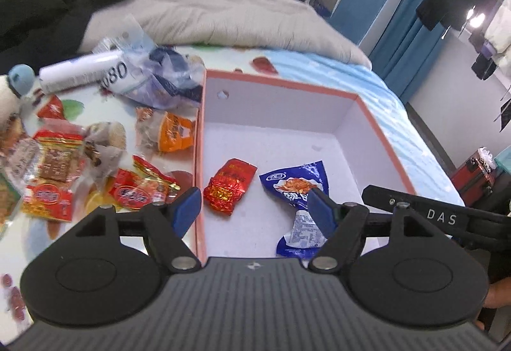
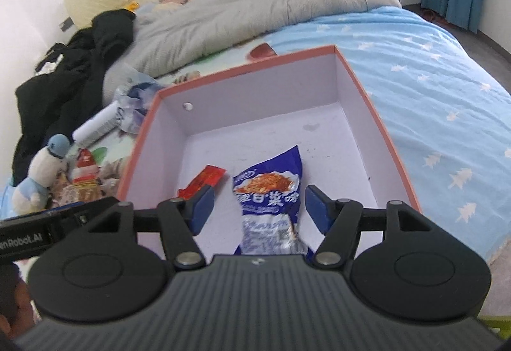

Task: Organize snacks
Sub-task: 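Withdraw both tools from the pink box back over the snack pile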

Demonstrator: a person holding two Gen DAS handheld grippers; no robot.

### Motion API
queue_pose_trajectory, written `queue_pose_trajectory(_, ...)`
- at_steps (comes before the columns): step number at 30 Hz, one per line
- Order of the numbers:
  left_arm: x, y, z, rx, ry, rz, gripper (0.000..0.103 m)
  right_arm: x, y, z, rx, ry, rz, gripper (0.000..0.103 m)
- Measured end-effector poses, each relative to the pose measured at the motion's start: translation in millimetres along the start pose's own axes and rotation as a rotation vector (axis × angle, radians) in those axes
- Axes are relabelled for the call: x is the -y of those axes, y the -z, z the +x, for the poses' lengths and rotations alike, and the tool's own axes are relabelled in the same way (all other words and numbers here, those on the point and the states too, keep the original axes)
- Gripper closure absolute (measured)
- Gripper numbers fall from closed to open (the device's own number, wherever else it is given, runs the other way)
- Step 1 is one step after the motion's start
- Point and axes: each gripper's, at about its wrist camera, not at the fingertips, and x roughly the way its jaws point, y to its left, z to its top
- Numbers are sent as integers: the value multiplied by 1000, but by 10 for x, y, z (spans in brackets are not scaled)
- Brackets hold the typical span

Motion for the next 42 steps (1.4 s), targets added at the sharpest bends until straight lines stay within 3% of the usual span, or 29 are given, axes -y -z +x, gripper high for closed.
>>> queue_pose_trajectory(12, -169, 490, -1125, 104, -9, -55, 26, -285, 414, -837, 78, -56, -25, 38)
queue_pose_trajectory(19, -293, 804, -1622, 144, -19, -66, 26, -499, 694, -1191, 134, -47, -87, 37)
queue_pose_trajectory(26, -510, 1107, -2112, 196, -52, -93, 26, -696, 950, -1404, 156, -109, -95, 38)
queue_pose_trajectory(34, -806, 1373, -2322, 201, -122, -151, 26, -1078, 1199, -1474, 141, -188, -156, 37)
queue_pose_trajectory(42, -999, 1396, -2320, 238, -178, -161, 26, -1334, 1278, -1362, 106, -304, -254, 38)
